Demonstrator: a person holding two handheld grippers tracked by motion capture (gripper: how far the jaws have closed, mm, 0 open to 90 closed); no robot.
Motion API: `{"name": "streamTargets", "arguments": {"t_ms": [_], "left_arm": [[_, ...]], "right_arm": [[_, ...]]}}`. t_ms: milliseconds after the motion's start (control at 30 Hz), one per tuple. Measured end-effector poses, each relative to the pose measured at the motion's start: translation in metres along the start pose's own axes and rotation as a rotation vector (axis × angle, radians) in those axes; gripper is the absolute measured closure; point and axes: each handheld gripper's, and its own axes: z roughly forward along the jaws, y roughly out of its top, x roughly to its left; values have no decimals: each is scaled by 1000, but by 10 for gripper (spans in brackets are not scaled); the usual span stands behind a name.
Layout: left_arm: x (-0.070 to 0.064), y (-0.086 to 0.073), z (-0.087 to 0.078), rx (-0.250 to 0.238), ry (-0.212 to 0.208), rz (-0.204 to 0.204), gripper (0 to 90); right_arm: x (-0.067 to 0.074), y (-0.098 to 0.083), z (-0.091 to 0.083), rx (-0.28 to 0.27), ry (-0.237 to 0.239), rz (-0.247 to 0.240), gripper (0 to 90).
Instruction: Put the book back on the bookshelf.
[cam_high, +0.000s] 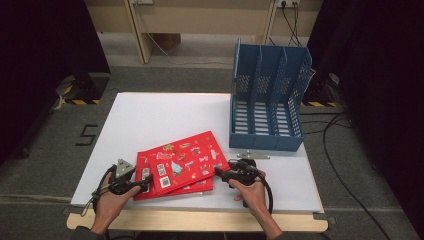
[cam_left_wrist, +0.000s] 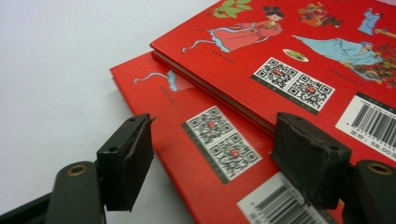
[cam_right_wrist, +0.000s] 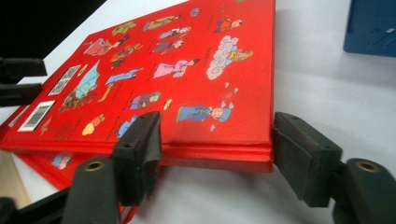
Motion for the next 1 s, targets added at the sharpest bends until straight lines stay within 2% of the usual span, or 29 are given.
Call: {"name": "streamTargets", "arguments": {"t_ms": [100,200,333,567,767,867,967,1000], "left_arm": [[-4,1,1,-5,-4,8,276],[-6,1,1,-1,-12,10,276],[-7,1,2,-4,-20,5,270],[-9,2,3,1,-27,16,247],[-11,2,3,5,-29,20,246],[-11,2,4,3,-28,22,247],[-12,2,4,7,-26,26,249],[-13,2,5,6,-24,27,251]], "right_arm": [[-6,-1,2,-4,12,44,333],[-10,-2,5,-7,44,100,320],[-12,-2,8,-18,48,99,303],[-20,-1,12,-59,87,196,307],[-24,2,12,-89,68,223,406],[-24,4,9,-135,74,243,468],[-20,11,3,-184,86,237,524],[-19,15,0,-200,88,222,541]]}}
